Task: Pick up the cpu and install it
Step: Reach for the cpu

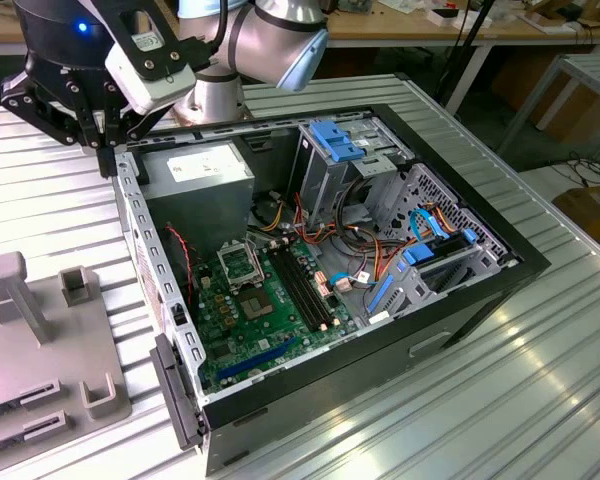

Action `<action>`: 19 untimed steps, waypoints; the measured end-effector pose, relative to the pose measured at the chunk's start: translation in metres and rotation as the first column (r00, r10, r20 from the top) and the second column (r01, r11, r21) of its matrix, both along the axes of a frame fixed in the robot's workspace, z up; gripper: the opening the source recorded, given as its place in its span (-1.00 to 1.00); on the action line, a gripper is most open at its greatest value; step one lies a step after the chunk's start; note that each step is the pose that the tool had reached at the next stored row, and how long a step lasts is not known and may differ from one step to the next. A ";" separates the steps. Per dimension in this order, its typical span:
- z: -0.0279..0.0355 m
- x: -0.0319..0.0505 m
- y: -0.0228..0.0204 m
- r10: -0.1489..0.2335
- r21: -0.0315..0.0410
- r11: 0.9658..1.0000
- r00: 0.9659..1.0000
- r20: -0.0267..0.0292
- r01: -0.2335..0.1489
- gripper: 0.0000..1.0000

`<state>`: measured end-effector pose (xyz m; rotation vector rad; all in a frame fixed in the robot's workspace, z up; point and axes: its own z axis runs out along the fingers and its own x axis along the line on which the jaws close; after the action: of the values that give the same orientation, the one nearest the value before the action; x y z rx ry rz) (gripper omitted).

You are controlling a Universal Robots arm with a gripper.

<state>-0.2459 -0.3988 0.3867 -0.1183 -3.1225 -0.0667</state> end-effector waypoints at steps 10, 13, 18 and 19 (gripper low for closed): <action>-0.0002 -0.0046 0.0000 0.000 0.000 1.000 1.000 -0.002 0.000 -0.79; -0.0003 -0.0059 0.0000 0.000 0.000 1.000 1.000 -0.003 0.000 -0.79; -0.0005 -0.0080 0.0000 0.000 0.000 1.000 1.000 -0.004 0.000 -0.79; -0.0005 -0.0084 0.0000 0.000 0.000 1.000 1.000 -0.004 0.000 -0.79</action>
<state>-0.2542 -0.3989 0.3862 -0.1183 -3.1187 -0.0663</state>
